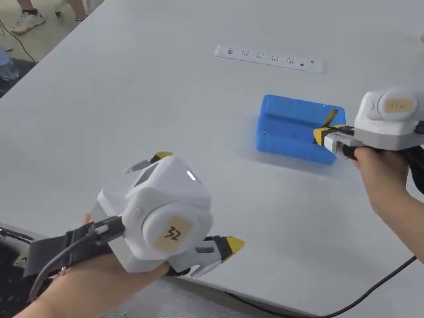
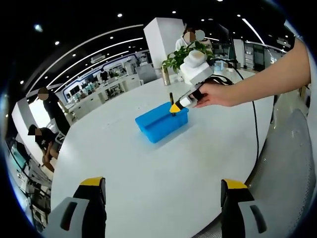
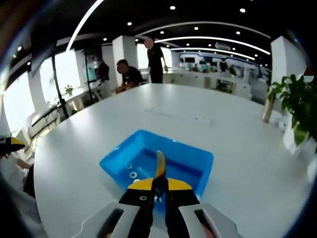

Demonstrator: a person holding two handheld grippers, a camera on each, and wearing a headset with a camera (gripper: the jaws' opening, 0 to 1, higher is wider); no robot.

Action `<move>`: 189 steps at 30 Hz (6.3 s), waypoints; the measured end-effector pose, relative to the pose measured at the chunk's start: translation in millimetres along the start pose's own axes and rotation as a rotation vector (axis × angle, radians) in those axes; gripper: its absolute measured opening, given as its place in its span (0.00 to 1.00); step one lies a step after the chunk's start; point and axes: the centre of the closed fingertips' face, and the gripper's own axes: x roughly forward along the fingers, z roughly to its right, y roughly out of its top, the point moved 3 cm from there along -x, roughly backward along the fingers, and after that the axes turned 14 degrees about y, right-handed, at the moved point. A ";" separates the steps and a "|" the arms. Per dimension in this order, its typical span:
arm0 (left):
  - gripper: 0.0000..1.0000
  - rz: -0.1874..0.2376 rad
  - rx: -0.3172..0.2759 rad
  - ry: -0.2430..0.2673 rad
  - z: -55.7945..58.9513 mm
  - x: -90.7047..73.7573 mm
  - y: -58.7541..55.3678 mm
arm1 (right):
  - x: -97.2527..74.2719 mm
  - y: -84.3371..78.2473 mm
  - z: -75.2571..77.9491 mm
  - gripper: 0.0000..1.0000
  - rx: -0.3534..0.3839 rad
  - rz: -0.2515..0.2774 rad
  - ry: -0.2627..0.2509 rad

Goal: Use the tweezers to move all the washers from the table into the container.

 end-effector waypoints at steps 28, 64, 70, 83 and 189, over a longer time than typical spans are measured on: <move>0.70 0.129 -0.040 -0.102 0.5 0.3 67.5 | -61.7 57.3 -78.3 0.04 -0.217 0.143 0.074; 0.00 0.184 0.212 -0.423 59.2 -5.3 95.5 | -83.8 -39.9 -180.0 0.04 -0.543 -0.166 0.248; 0.00 0.142 0.258 -0.477 72.2 -0.5 77.9 | -80.9 -58.1 -179.6 0.04 -0.573 -0.215 0.243; 0.01 0.121 0.382 -0.514 95.6 15.8 60.8 | -78.7 -80.0 -173.0 0.04 -0.706 -0.323 0.221; 0.99 -0.016 -0.146 -0.077 -7.9 7.7 14.7 | -160.5 -77.3 -101.3 0.98 0.006 -0.058 -0.002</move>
